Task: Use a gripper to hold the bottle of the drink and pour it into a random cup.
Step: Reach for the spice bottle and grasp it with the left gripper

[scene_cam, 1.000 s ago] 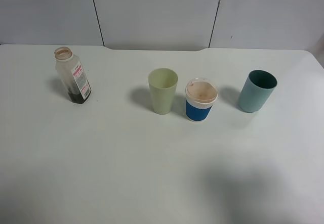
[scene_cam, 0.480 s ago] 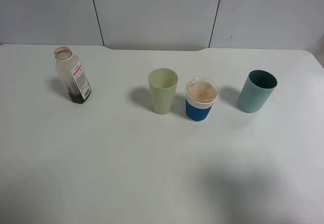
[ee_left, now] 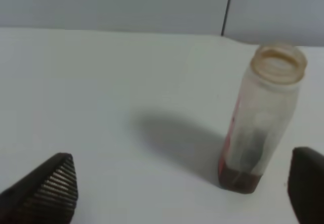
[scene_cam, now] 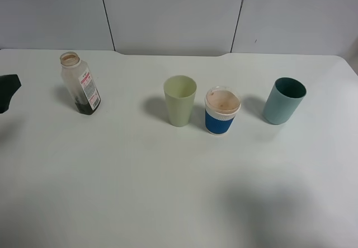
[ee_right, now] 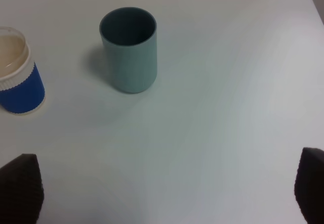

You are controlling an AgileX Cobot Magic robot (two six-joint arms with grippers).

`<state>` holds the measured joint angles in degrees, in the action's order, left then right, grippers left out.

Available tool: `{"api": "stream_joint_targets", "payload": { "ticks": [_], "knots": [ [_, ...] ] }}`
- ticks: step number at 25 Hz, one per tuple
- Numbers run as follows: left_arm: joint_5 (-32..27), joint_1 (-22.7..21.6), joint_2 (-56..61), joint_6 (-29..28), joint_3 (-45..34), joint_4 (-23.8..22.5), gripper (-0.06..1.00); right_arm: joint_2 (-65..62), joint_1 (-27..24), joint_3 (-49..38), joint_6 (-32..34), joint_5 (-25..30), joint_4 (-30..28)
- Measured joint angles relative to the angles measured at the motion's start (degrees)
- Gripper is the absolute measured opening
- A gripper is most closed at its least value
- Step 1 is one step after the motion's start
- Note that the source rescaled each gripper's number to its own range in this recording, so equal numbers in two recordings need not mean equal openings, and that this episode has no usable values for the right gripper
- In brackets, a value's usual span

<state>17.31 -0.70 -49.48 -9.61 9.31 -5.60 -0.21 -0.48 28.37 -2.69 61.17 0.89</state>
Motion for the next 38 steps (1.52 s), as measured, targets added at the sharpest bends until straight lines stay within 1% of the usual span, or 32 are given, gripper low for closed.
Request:
{"api": "stream_joint_targets", "payload": {
  "ticks": [4,6,8,17,19,21,23,26,29,31,38],
  "knots": [
    [6.29,0.0,-8.38,-2.29,-0.15,-1.41,0.82,0.0,0.0,0.0,0.0,0.0,0.0],
    [10.92,0.0,-12.84,-3.51,-0.46,-2.49,0.82,0.0,0.0,0.0,0.0,0.0,0.0],
    [16.66,0.0,-18.16,-4.27,-1.54,-3.19,0.82,0.0,0.0,0.0,0.0,0.0,0.0],
    [46.92,0.0,-43.55,-4.44,-8.69,-5.5,0.82,0.0,0.0,0.0,0.02,0.0,0.0],
    [50.51,0.0,-49.86,-4.24,-8.75,-6.19,0.82,0.0,0.0,0.0,0.02,0.0,0.0],
    [51.36,0.0,-55.34,-3.53,-8.75,-7.0,0.82,0.0,0.0,0.0,0.02,0.0,0.0],
    [51.36,0.0,-59.94,-1.67,-8.35,-7.21,0.82,0.0,0.0,0.0,0.02,0.0,0.0],
    [54.4,-0.05,-64.58,4.09,-6.9,-8.29,0.82,0.0,0.0,0.0,0.02,0.0,0.0],
    [54.82,-0.05,-65.93,8.5,-4.76,-9.86,0.82,0.0,0.0,0.0,0.02,0.0,-0.02],
    [54.13,-0.05,-66.0,9.61,-3.65,-10.56,0.82,0.0,0.0,0.0,0.02,0.0,-0.02],
    [52.79,-0.05,-63.36,9.61,0.11,-10.86,0.82,0.0,0.0,0.0,0.02,0.0,-0.4]
  ]
}}
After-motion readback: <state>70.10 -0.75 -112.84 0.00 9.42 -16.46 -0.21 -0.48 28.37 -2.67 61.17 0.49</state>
